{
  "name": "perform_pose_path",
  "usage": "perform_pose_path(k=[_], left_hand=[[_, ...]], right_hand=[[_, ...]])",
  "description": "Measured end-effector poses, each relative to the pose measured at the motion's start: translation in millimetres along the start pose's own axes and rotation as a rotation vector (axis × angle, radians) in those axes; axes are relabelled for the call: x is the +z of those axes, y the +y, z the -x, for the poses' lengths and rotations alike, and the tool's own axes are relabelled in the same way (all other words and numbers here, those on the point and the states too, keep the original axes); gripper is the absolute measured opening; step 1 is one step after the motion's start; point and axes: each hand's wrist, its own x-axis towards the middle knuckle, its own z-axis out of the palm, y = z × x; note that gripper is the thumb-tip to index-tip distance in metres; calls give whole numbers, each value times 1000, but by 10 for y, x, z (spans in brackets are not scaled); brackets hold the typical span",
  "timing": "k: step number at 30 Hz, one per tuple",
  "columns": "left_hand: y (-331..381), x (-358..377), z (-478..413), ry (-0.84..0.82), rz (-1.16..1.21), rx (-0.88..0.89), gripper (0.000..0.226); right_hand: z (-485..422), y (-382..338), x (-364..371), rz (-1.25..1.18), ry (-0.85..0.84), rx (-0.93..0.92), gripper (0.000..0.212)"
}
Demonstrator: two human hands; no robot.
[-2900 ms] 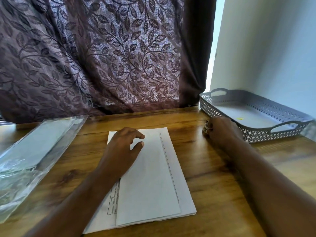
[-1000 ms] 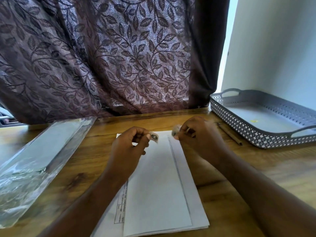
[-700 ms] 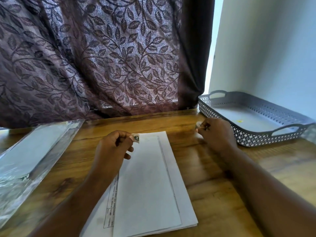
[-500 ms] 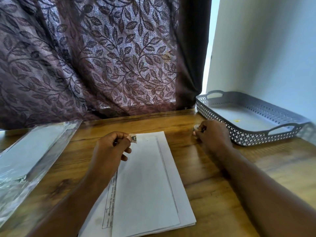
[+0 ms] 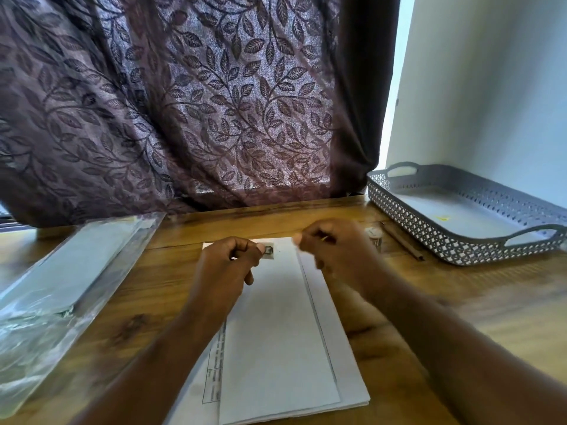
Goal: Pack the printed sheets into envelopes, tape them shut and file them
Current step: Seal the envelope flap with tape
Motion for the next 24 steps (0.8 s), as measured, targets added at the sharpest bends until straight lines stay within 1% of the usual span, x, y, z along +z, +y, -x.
perform_pose_path(k=[1,3,6,8,10,11,12,14,15,17,18,19,21,24], left_hand=[[11,17,19,-7,-10,4,18],[31,43,51,-16,-15,6,19],[48,62,79,-21,-10,1,19],[45,90,83,-27,2,-22,18],[34,118,91,-35,1,-29,19],[25,127,84,-37,-42,-10,20],[3,135,69,-31,-137,32,18],[-15,146,5,-37,-431,141,12],[-15,160,-19,-72,-567,161,20],[-25,210,-69,-170,-788,164,49],[-24,239,-85,-209,-880,157,58],[-26,262,-90,-241,-958,154,62],[-53,290,-125,-263,-1031,166,59],[-96,258,-155,-239,-1030,226,49]], right_hand=[[16,-41,102,3,-36,-19,20],[14,-55,249,55,-31,-62,25],[3,-33,320,123,25,-111,11],[-7,0,311,129,35,-85,8],[-21,43,289,118,40,-34,10],[-37,61,275,121,53,-6,13],[-60,95,270,130,70,31,15],[-143,159,244,120,82,141,19],[-183,182,233,85,72,207,20],[-273,197,206,14,42,305,21],[-314,201,202,-1,30,333,21],[-352,214,207,1,21,350,21],[-443,260,237,40,8,362,22],[-577,320,315,147,-8,329,25]])
